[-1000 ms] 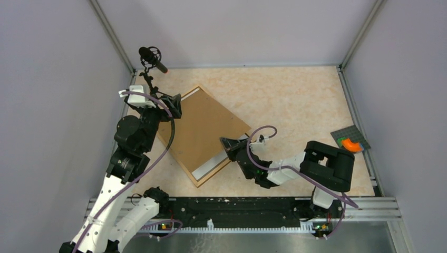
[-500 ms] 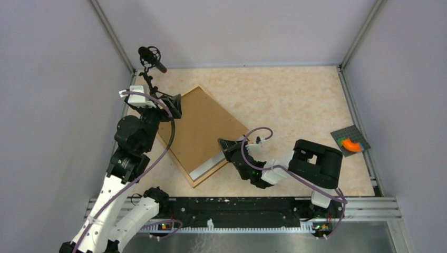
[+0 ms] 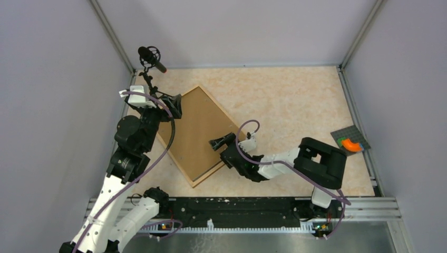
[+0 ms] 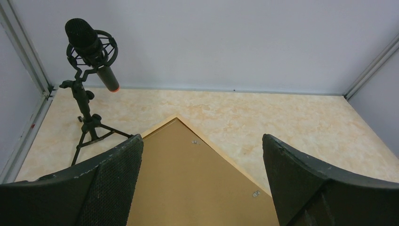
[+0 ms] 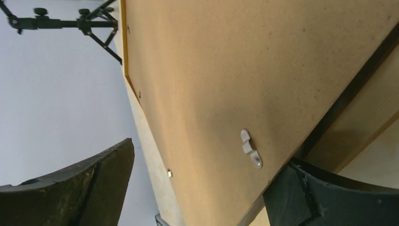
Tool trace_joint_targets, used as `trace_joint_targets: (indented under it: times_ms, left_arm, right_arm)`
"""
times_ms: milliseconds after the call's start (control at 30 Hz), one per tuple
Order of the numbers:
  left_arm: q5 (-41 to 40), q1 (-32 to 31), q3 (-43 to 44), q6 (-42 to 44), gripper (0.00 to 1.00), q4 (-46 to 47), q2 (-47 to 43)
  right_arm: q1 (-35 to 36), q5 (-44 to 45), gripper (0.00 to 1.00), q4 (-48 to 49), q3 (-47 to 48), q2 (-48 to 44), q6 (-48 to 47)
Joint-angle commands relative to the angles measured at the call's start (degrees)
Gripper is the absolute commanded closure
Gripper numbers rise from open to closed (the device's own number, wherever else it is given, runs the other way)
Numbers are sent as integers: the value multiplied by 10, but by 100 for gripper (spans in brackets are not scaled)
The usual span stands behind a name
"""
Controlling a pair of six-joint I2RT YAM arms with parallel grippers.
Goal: Put the photo into the frame
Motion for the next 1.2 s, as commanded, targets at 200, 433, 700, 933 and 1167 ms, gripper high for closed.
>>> trace_joint_targets:
  times_ms: [200, 433, 700, 933, 1167]
  left_arm:
    - [16, 4, -5, -9, 1, 28, 3]
    - [24, 4, -5, -12, 1, 27, 7]
    - [24, 7, -8, -14, 1, 28, 21]
    - [29, 7, -9, -16, 1, 28, 26]
    - [29, 7, -9, -16, 1, 28, 27]
  right_arm:
    - [14, -54, 1, -493, 128, -111, -61]
    - [13, -75, 1, -662, 179, -79, -140]
    - [12, -65, 13, -528, 131, -60, -166]
    - [-4, -57, 14, -597, 183, 20, -130]
    - [-8, -76, 16, -657, 222, 65, -122]
